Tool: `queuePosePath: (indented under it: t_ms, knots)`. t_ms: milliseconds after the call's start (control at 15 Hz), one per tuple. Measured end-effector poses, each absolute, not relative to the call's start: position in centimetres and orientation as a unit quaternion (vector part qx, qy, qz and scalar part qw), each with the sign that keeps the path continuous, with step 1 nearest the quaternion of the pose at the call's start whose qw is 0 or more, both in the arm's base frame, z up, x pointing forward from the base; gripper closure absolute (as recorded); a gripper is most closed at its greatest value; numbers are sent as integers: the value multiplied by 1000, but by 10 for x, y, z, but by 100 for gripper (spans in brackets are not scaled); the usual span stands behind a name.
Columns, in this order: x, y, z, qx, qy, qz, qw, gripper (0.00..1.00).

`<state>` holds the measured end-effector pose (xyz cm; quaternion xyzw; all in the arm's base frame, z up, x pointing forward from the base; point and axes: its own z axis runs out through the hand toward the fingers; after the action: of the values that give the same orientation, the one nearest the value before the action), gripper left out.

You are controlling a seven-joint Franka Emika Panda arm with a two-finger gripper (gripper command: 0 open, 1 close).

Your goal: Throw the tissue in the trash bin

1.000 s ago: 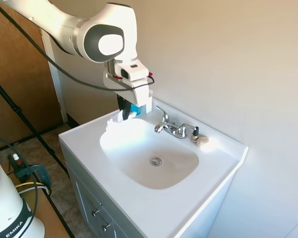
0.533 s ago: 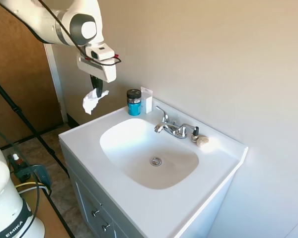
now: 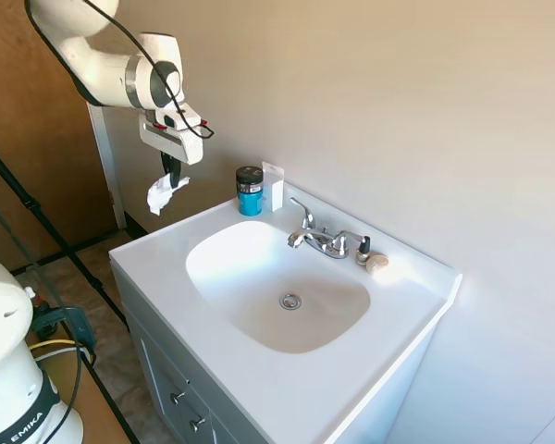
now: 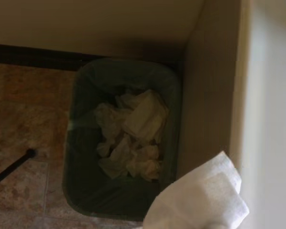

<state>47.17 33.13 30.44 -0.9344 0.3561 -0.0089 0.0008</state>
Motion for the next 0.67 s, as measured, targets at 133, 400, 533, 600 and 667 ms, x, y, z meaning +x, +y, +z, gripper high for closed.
queuePosePath:
  t_ms: [133, 400, 533, 600, 667]
  knots:
    - [479, 342, 284, -933, 360, -8, -9, 0]
    - [490, 357, 273, -932, 363, -9, -9, 0]
    - [495, 357, 272, -931, 365, -11, -10, 0]
    - [497, 357, 270, -930, 366, -10, -11, 0]
    - [498, 357, 269, -930, 367, -10, -12, 0]
